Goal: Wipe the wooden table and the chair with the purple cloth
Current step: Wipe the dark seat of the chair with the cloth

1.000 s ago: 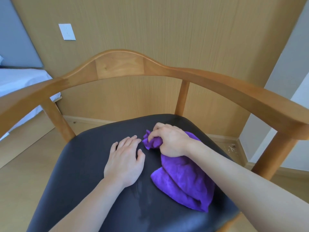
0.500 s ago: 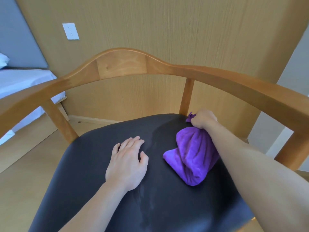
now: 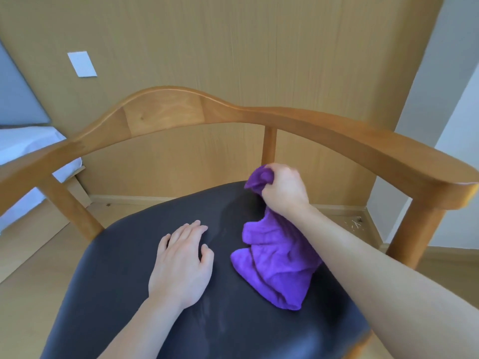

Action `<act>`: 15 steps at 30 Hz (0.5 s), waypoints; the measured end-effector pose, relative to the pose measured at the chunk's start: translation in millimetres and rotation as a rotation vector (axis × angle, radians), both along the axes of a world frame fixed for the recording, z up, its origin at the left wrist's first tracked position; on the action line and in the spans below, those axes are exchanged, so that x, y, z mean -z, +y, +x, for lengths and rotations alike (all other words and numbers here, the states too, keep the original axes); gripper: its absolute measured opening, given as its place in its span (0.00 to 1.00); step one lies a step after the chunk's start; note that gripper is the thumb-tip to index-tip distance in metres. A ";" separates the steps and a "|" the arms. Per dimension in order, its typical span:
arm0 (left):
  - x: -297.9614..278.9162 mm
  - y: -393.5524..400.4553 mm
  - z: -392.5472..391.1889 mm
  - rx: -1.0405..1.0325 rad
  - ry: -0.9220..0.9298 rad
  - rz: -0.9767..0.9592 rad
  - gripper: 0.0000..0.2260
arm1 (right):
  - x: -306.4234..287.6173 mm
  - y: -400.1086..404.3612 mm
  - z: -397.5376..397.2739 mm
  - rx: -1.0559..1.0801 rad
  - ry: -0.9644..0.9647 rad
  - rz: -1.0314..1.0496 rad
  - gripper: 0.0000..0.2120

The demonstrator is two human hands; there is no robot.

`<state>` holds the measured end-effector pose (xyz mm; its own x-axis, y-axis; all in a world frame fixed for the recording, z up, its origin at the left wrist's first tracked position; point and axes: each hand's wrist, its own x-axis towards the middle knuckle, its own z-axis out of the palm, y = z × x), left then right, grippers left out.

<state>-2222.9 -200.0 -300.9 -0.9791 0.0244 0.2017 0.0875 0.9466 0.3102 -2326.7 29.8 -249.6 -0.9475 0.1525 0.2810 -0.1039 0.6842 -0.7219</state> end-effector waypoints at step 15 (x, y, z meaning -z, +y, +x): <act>-0.6 -1.4 -1.3 0.012 -0.009 -0.032 0.25 | -1.4 -90.5 -50.6 -0.181 -0.272 0.374 0.09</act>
